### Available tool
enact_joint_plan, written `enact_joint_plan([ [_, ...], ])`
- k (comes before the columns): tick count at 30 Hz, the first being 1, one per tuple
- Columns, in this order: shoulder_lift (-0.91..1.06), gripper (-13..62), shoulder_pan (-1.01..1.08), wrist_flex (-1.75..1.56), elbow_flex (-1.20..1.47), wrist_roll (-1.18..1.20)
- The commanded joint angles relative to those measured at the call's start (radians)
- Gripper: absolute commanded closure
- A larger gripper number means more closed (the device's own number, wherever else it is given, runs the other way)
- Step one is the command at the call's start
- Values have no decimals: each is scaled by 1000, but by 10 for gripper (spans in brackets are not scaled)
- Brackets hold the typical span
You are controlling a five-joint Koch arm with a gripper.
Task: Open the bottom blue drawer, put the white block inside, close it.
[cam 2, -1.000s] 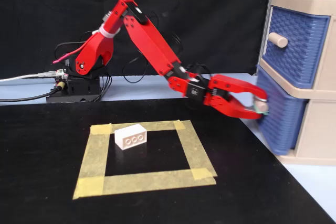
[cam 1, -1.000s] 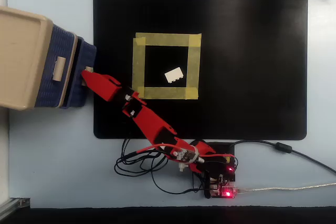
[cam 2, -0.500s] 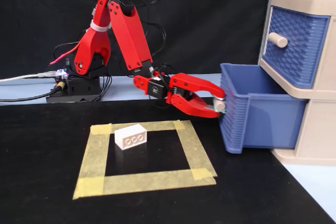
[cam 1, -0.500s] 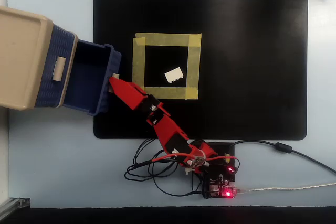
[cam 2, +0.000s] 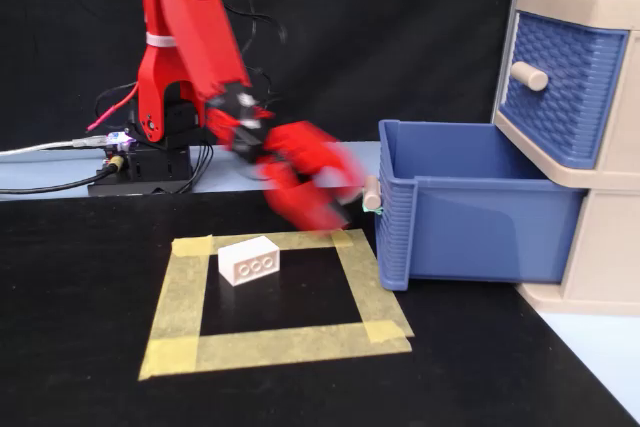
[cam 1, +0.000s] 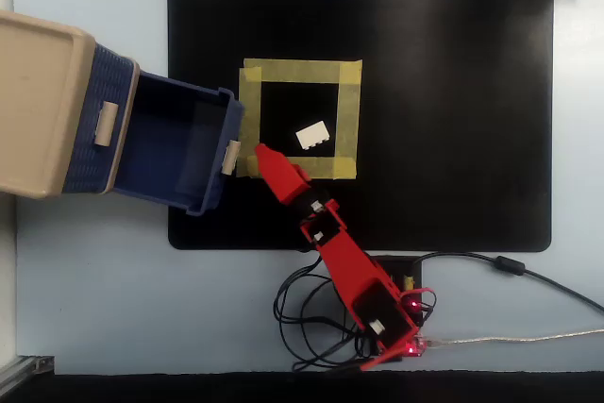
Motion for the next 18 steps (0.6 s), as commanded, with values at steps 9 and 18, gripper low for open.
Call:
enact_joint_plan([
  [9, 364, 151, 152, 1634, -704, 298],
  [18, -104, 156, 256, 1862, -1141, 238],
])
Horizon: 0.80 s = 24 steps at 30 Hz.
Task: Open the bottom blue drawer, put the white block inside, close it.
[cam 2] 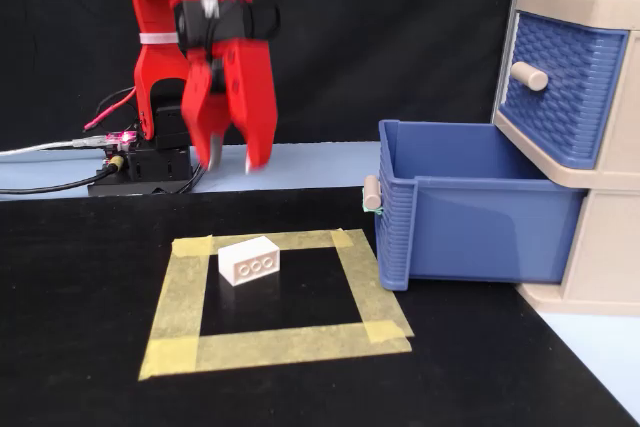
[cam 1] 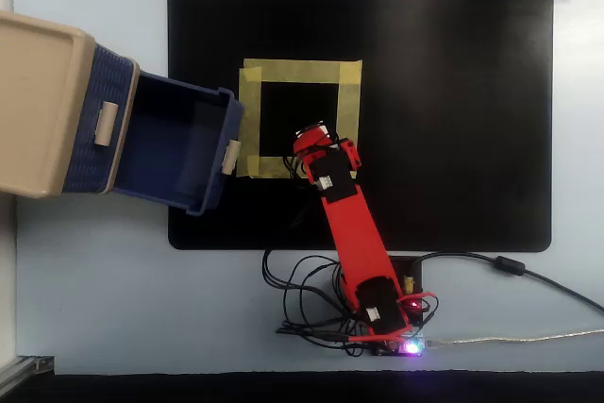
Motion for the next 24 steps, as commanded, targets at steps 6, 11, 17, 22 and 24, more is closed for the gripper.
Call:
enact_joint_plan([
  [6, -206, 156, -18, -18, -186, -242],
  [11, -252, 156, -17, -31, -195, -244],
  [17, -288, 156, -15, -86, -195, -242],
  [22, -345, 156, -9, -100, -184, -233],
  [24, -357, 157, -9, -100, -184, -232],
])
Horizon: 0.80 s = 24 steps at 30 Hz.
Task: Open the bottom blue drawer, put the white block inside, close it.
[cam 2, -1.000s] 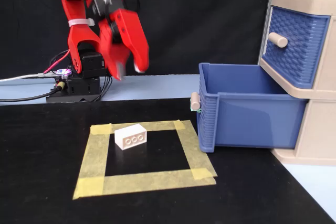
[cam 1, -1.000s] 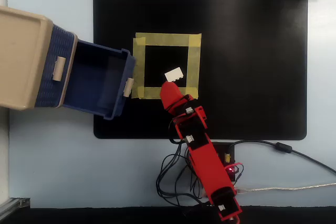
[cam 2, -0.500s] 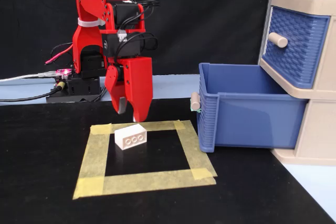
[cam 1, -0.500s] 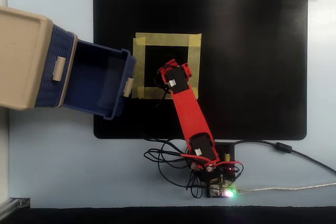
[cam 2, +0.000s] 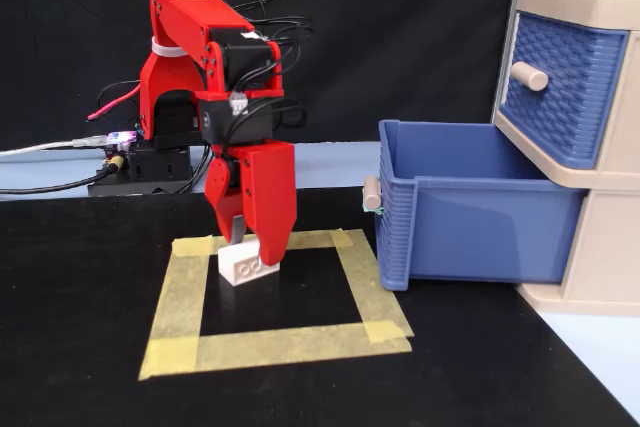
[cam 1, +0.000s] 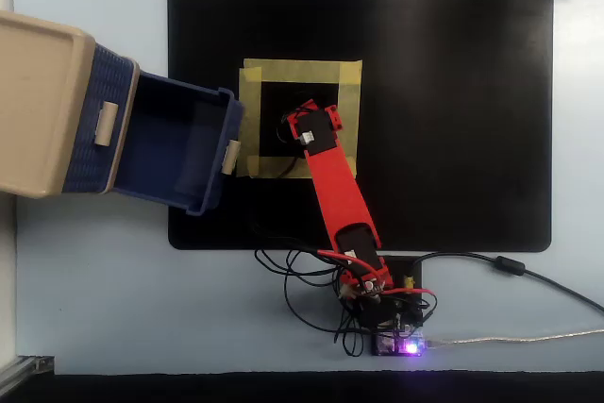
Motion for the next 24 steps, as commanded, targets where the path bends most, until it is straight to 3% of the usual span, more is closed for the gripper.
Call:
enact_joint_plan([
  [1, 11, 157, -12, -2, -17, -18],
  [19, 25, 168, -12, 2, 75, 32],
  [21, 25, 207, -12, 2, 75, 34],
  [24, 31, 391, -12, 9, 75, 51],
])
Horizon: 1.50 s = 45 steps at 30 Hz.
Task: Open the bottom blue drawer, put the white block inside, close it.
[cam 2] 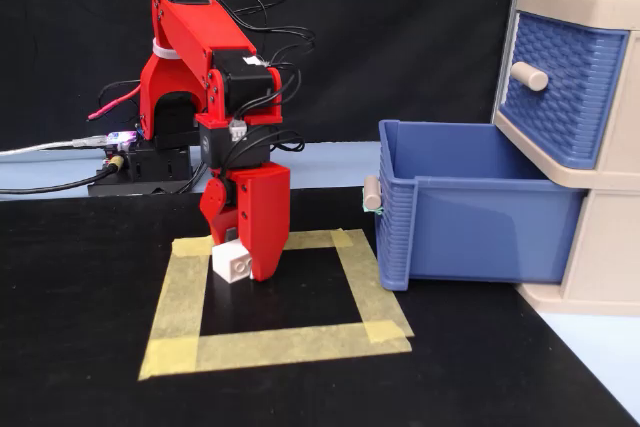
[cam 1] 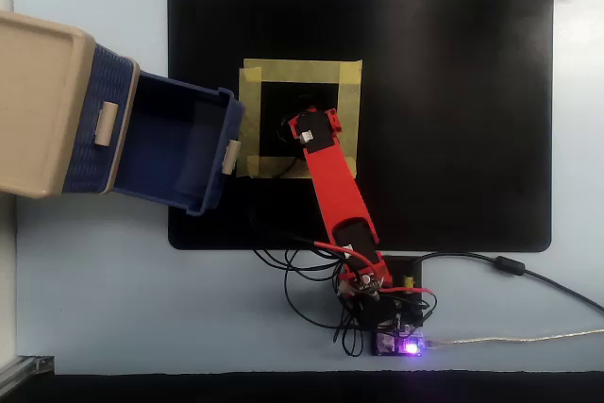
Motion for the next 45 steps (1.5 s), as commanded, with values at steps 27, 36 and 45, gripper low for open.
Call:
enact_joint_plan([
  [27, -288, 504, -558, 396, -1308, 462],
  [36, -259, 149, -555, 460, -1318, 331],
  [45, 115, 151, -485, 719, -907, 367],
])
